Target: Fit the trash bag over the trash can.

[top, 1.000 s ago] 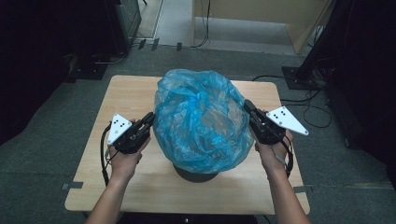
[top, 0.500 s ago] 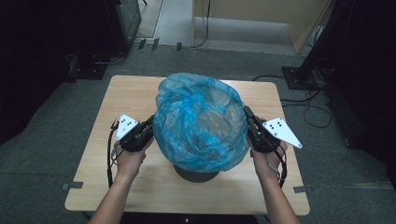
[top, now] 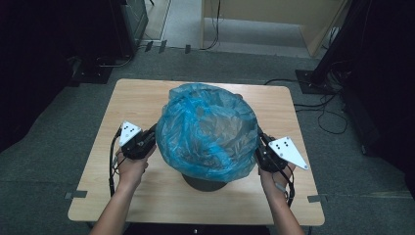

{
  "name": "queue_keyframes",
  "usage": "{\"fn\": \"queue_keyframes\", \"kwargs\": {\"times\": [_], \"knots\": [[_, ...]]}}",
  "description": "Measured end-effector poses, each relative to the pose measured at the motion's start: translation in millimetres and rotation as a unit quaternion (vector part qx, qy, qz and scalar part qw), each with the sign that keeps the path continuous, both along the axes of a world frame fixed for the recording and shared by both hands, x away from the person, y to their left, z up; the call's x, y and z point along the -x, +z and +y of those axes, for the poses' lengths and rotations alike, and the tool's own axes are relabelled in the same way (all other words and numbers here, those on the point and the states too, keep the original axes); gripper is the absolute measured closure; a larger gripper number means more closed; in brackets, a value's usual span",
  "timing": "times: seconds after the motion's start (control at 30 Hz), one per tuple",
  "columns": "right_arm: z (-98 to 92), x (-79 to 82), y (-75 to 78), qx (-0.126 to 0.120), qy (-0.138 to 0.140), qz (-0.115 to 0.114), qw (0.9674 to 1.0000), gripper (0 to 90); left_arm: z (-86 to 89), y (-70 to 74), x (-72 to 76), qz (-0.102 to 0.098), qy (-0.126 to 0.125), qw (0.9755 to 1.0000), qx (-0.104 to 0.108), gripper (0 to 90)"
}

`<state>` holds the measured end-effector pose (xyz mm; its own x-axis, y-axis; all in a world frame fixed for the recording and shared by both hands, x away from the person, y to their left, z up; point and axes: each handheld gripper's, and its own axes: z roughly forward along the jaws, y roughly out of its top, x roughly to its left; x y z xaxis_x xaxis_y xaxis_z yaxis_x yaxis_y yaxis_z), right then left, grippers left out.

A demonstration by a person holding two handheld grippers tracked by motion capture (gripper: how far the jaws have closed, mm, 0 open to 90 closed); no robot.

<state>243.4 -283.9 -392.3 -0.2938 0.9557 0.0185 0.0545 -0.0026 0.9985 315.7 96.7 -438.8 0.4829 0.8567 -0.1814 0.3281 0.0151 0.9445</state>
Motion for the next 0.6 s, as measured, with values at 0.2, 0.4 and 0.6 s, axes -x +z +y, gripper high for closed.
{"fn": "queue_keyframes", "kwargs": {"times": [0.2,0.4,0.6], "knots": [[1.3,5.9,-9.9,-0.001,-0.002,0.005,1.0,90.0,17.3,-3.5,1.3,0.02,-0.005,0.9992,0.034,54.1],[1.0,14.7,-16.6,0.005,-0.011,-0.002,0.9999,90.0,41.0,-0.5,24.1,-0.001,0.013,0.998,0.061,42.4],[5.6,35.4,-21.4,0.01,-0.035,-0.038,0.9986,90.0,48.5,11.9,62.1,-0.054,0.019,0.995,0.082,39.6]]}}
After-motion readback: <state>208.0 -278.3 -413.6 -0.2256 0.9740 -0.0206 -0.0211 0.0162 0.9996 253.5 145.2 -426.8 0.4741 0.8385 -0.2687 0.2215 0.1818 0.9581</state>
